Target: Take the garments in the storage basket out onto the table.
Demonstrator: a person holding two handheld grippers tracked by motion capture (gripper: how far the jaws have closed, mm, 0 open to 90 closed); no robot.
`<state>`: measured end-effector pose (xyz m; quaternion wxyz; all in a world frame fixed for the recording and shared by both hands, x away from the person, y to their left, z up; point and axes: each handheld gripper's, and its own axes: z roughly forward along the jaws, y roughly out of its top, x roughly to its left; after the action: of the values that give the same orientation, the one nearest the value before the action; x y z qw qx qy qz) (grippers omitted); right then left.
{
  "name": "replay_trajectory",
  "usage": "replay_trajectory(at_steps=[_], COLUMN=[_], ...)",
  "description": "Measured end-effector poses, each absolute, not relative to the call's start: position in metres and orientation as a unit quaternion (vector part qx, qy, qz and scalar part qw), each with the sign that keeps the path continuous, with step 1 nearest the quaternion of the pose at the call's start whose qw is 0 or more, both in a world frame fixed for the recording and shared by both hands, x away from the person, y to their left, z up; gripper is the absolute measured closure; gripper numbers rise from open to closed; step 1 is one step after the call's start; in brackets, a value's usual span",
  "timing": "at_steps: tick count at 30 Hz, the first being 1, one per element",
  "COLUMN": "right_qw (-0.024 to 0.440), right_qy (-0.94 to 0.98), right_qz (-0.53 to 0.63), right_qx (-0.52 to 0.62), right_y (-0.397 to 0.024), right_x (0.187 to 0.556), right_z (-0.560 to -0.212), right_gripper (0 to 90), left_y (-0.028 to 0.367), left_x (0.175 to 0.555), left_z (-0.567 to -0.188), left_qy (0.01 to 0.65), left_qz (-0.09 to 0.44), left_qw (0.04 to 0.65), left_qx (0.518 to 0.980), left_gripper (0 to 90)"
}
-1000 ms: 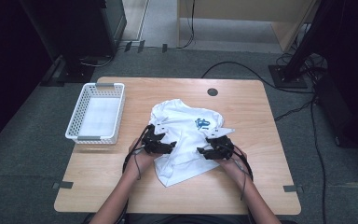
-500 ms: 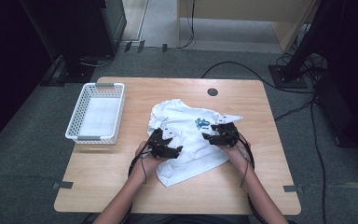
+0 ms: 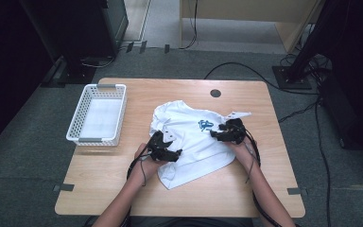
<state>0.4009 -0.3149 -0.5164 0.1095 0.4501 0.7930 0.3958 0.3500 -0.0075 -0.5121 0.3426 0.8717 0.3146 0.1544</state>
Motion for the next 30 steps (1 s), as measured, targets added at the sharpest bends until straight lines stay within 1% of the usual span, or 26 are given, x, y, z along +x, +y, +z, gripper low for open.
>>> replay_trajectory(at_steps=[7, 15, 24, 30], right_qw=[0.103, 0.112, 0.149, 0.188], right_qy=[0.793, 0.786, 0.789, 0.786], right_qz=[0.389, 0.384, 0.356, 0.335], right_qx=[0.457, 0.471, 0.478, 0.484], right_y=[-0.323, -0.338, -0.35, -0.356], right_x=[0.405, 0.409, 0.412, 0.415], right_z=[-0.514, -0.514, -0.513, -0.514], right_gripper=[41.7, 43.7, 44.6, 44.9], left_y=[0.003, 0.017, 0.031, 0.036], left_x=[0.355, 0.36, 0.364, 0.364], left_z=[-0.511, -0.51, -0.509, -0.508], left_qy=[0.322, 0.334, 0.336, 0.332], left_qz=[0.156, 0.154, 0.148, 0.134], left_qw=[0.336, 0.331, 0.327, 0.327], left_qx=[0.871, 0.869, 0.871, 0.875], left_gripper=[26.4, 26.4, 26.5, 26.6])
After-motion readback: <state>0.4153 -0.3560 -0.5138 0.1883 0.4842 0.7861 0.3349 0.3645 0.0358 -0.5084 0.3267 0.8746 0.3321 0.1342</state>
